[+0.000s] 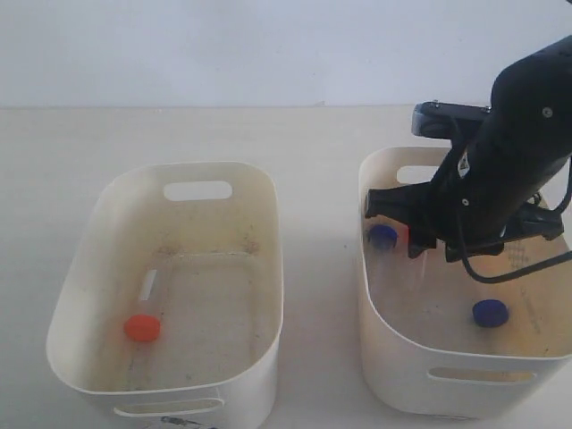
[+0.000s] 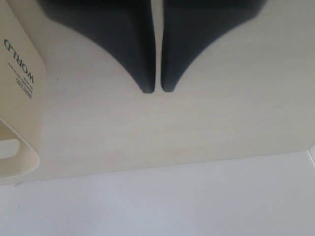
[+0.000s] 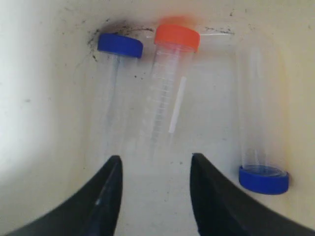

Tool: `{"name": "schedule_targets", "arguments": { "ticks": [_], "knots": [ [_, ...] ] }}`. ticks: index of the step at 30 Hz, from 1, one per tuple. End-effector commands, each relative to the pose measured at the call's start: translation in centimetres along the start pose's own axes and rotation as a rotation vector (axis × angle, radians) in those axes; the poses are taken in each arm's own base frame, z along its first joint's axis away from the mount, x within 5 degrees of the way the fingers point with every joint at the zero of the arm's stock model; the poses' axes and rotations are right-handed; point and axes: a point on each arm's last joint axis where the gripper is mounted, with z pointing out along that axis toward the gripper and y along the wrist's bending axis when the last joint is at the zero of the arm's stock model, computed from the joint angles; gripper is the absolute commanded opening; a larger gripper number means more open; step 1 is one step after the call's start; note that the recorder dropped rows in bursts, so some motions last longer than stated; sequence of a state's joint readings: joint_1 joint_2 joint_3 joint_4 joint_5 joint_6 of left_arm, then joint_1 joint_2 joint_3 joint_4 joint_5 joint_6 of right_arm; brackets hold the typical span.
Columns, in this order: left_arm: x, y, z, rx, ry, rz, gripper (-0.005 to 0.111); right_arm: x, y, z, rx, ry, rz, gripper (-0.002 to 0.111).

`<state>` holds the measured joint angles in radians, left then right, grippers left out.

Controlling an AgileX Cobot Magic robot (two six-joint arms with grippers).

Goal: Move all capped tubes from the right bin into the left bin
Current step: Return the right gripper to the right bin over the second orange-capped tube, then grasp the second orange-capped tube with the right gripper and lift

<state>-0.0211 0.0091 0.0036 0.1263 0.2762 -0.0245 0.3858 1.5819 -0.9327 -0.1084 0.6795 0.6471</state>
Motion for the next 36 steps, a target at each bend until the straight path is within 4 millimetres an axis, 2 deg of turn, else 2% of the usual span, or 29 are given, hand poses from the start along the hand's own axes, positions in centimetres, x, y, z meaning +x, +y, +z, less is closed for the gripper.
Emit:
{"name": "schedule_targets", "arguments": {
  "ticks": [1, 10, 22, 27, 36],
  "knots": [
    [-0.3, 0.0, 0.0, 0.001, -0.020, -0.018, 0.004, -0.1, 0.0, 1.2, 0.004, 0.009, 0.009, 0.047],
    [-0.3, 0.0, 0.0, 0.001, -0.020, -0.018, 0.004, 0.3, -0.1, 3.5, 0.047, 0.077, 0.004, 0.047],
    [-0.3, 0.0, 0.0, 0.001, -0.020, -0.018, 0.004, 0.1, 0.0, 4.0, 0.039, 0.057, 0.023, 0.048],
    [-0.3, 0.0, 0.0, 0.001, -0.020, -0.018, 0.004, 0.2, 0.0, 4.8, 0.051, 0.076, 0.042, 0.070],
    [-0.3, 0.0, 0.0, 0.001, -0.020, -0.018, 0.004, 0.5, 0.0, 6.5, 0.069, 0.105, 0.036, 0.070]
  ]
}}
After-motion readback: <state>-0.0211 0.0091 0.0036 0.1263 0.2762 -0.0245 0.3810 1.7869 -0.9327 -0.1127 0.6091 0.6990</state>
